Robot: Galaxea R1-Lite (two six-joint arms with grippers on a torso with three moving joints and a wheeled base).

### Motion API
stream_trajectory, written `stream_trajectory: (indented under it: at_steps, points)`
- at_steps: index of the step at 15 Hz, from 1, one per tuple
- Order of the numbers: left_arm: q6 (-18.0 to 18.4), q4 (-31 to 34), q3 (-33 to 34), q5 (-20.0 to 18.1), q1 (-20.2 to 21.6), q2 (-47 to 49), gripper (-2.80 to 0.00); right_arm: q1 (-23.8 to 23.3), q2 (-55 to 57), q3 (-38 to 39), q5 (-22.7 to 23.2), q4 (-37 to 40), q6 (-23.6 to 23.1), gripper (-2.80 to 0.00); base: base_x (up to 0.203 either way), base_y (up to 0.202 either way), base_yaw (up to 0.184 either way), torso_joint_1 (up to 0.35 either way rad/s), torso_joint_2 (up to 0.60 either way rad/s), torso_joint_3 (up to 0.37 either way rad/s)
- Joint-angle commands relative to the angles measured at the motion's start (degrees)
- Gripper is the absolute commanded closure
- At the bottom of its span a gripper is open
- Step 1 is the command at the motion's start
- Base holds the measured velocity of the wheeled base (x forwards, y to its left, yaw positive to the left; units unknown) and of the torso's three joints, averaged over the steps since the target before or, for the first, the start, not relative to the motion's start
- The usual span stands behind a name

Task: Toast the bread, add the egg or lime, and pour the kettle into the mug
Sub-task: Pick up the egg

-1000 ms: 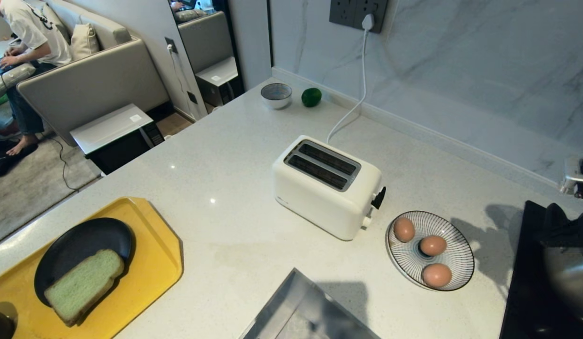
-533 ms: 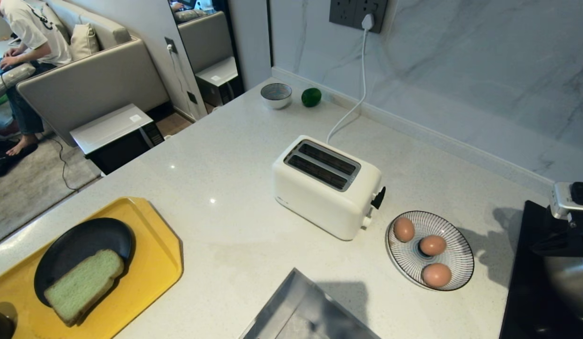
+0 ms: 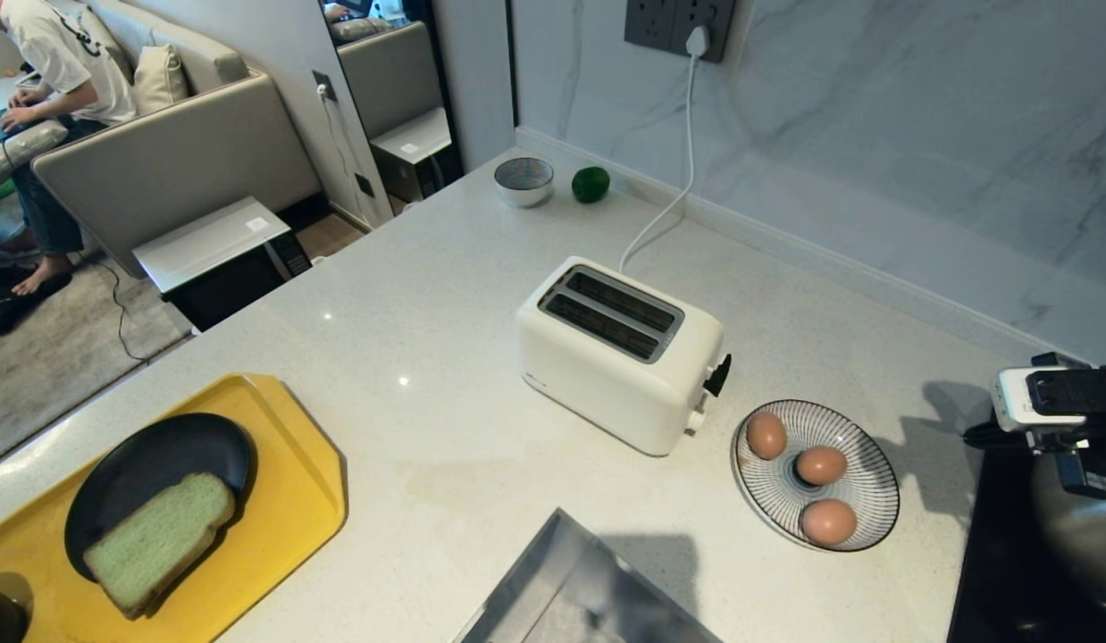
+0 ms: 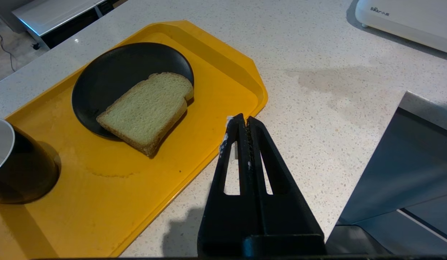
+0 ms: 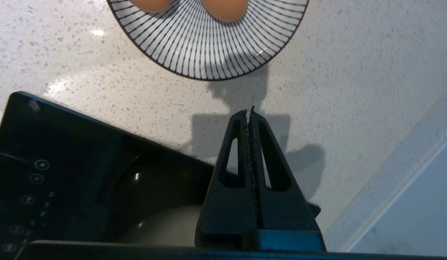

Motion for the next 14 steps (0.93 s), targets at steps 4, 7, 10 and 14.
stream_trajectory:
  at_steps: [4, 7, 10, 14]
  points:
    - [0.02, -0.03, 0.0, 0.04, 0.02, 0.05, 0.0, 0.34, 5.52, -1.6, 0.8, 0.35, -5.85, -2.8, 0.0, 0.0, 0.0, 0.0, 0.0, 0.0]
    - [0.02, -0.03, 0.0, 0.04, 0.02, 0.05, 0.0, 1.58, 5.31, -0.51, 2.01, 0.51, -6.92, -2.8, 0.0, 0.0, 0.0, 0.0, 0.0, 0.0]
    - [0.0, -0.03, 0.0, 0.04, 0.03, 0.05, 0.0, 3.69, 4.21, -1.53, 1.77, 0.55, -3.66, -2.8, 0.0, 0.0, 0.0, 0.0, 0.0, 0.0]
    - [0.02, -0.03, 0.0, 0.04, 0.02, 0.05, 0.0, 8.62, 4.41, -3.16, -3.6, 3.2, 11.24, -2.8, 0.0, 0.0, 0.0, 0.0, 0.0, 0.0]
